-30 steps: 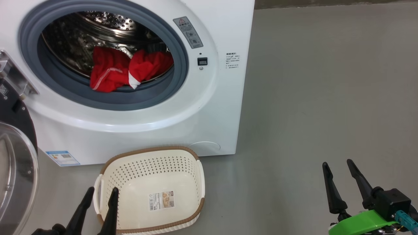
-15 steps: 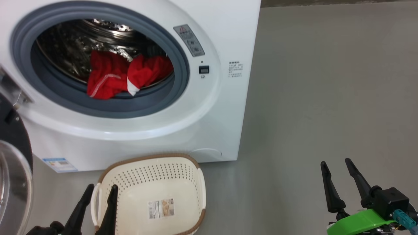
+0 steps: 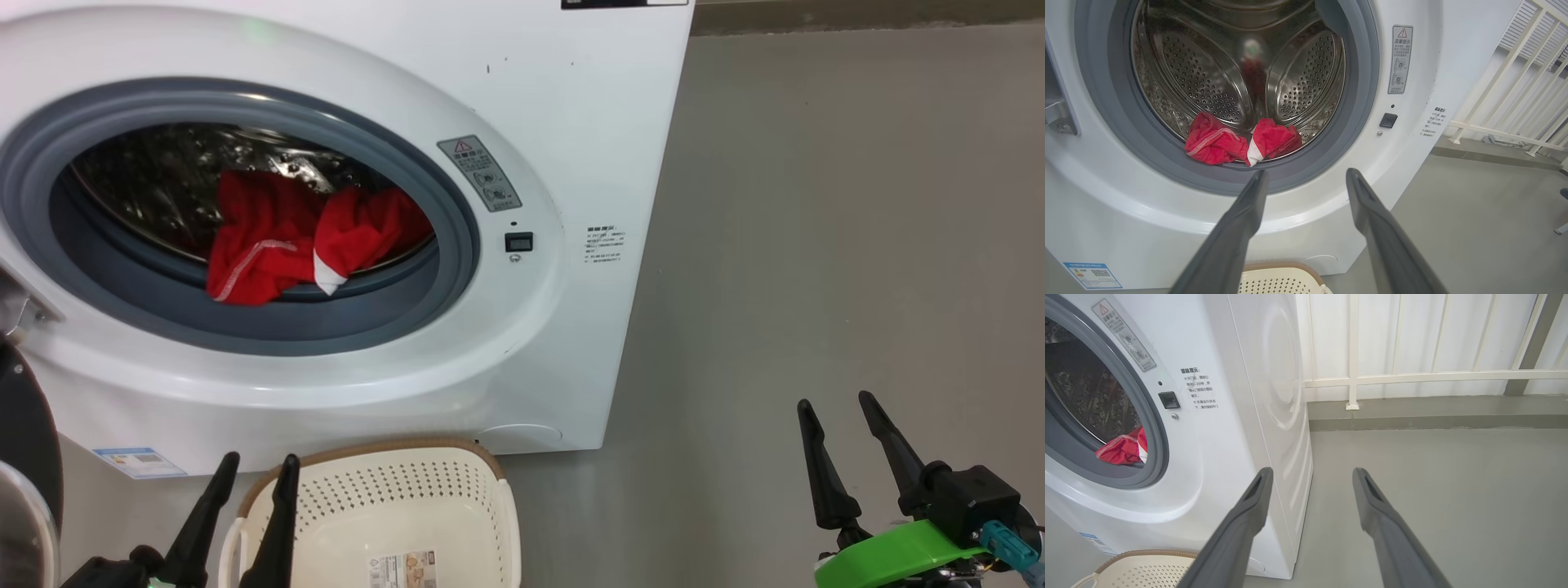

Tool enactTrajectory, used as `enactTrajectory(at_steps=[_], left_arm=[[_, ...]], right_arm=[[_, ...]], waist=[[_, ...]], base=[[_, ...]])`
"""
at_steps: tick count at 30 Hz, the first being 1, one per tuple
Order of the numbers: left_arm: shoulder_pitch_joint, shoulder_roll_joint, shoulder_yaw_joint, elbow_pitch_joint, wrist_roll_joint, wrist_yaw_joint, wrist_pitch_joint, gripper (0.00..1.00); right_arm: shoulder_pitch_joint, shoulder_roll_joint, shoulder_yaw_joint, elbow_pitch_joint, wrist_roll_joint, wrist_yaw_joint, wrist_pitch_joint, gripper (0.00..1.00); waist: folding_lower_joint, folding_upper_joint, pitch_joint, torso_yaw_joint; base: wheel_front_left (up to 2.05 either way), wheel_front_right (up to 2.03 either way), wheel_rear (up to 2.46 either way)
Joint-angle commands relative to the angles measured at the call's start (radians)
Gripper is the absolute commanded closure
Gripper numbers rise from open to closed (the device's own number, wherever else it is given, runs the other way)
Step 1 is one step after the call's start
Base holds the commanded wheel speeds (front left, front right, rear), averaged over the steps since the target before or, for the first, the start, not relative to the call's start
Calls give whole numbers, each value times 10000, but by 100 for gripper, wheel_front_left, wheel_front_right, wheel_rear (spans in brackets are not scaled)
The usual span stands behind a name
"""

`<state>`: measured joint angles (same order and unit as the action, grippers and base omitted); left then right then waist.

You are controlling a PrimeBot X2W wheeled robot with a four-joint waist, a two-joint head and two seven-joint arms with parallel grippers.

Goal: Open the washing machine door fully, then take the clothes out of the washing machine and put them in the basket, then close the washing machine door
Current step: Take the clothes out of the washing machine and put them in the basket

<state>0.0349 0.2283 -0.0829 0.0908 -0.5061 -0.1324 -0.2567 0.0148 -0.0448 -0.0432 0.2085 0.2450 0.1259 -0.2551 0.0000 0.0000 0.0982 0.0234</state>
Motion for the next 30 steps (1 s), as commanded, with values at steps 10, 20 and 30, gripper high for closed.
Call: enactTrajectory(at_steps=[10,20,30], left_arm=[[-360,291,258,-32,96,17,-51,0],[-1890,510,223,1616,448,17,-51,0],[-4627,1099,-444,3827,-254,17,-51,0]], right_arm=[[-318,-56,349,-260,97,48,-67,0],[-568,-55,396,-333,203,48,-67,0],[-1048,-55,636,-518,406,48,-67,0]], waist=[[0,0,56,-32],[0,0,759,-242],[0,0,1904,-809]], base=[[1,-1,0],[0,0,0],[0,0,0]])
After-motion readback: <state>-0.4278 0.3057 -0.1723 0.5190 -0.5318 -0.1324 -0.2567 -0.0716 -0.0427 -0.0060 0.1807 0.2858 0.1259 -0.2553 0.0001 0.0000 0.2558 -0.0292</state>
